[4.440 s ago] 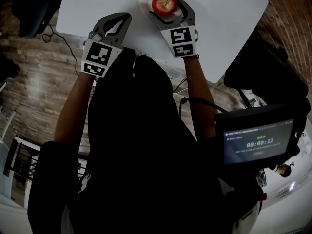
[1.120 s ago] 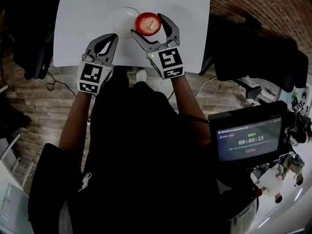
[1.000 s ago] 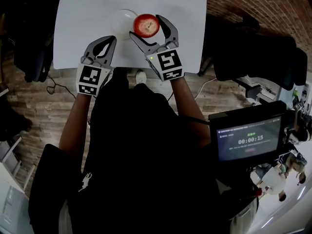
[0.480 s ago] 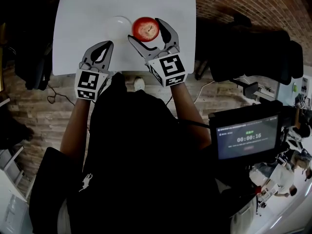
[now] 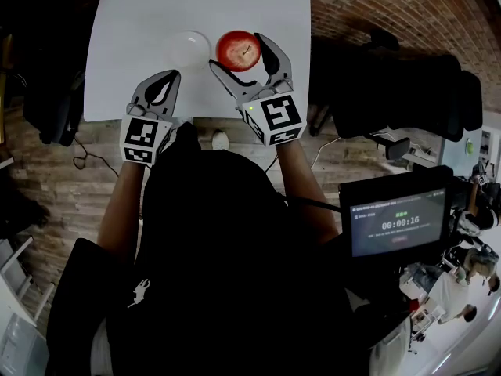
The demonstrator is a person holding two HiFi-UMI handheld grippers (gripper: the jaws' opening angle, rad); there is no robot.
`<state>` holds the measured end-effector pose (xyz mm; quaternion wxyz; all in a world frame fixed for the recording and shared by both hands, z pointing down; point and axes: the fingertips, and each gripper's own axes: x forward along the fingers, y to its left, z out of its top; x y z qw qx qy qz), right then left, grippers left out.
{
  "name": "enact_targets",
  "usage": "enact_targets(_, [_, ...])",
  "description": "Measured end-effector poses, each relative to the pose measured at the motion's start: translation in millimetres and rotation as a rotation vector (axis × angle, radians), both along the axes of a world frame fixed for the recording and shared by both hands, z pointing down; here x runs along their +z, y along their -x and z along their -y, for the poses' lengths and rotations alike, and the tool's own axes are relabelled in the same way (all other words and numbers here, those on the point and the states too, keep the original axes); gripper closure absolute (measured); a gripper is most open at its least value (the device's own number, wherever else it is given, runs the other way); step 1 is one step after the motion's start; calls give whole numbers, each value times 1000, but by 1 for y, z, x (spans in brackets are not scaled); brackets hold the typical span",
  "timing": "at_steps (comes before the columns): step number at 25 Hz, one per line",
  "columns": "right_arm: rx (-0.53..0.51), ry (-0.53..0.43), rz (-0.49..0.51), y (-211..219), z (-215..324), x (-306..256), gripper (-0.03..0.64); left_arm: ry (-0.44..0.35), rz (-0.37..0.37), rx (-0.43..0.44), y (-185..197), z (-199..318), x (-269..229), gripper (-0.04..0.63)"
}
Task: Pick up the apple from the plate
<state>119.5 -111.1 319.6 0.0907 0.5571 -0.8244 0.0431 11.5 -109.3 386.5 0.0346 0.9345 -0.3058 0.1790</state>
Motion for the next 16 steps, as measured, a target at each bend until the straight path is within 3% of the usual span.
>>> enact_targets(16, [-11,-5,-23,5,3,-1,216,-24,-23,-19,3,6,-12,589])
